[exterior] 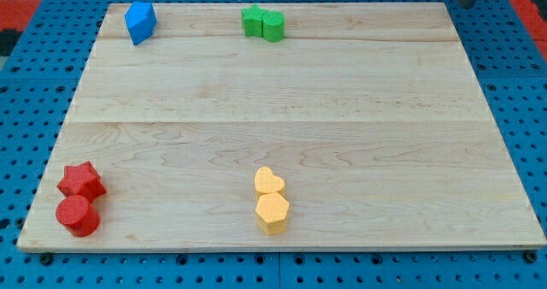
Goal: Push the yellow heart into the green blocks
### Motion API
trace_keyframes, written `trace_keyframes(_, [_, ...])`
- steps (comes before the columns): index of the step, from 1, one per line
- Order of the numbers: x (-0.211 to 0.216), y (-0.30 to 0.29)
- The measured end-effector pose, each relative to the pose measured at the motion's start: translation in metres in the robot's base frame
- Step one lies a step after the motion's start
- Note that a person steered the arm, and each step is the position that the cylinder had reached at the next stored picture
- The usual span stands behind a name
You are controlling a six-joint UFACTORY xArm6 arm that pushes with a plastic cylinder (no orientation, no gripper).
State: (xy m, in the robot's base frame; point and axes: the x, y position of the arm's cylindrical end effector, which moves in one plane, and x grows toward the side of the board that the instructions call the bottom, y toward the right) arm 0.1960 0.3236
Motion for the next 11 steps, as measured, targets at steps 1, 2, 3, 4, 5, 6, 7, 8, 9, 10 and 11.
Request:
trace_keyframes(1, [0.033, -0.023])
trace_keyframes(2, [0.069, -0.044])
trace_keyframes(3, [0.118, -0.053])
trace_keyframes(4, [0.158, -0.058])
trace_keyframes(5, [0.175, -0.078])
trace_keyframes(6, [0.231, -0.112])
trace_keyframes(7, [0.31, -0.158])
trace_keyframes(8, [0.356, -0.183])
trace_keyframes(9, [0.399, -0.202])
trace_keyframes(10, [0.423, -0.219])
trace_keyframes(11, [0.423, -0.223])
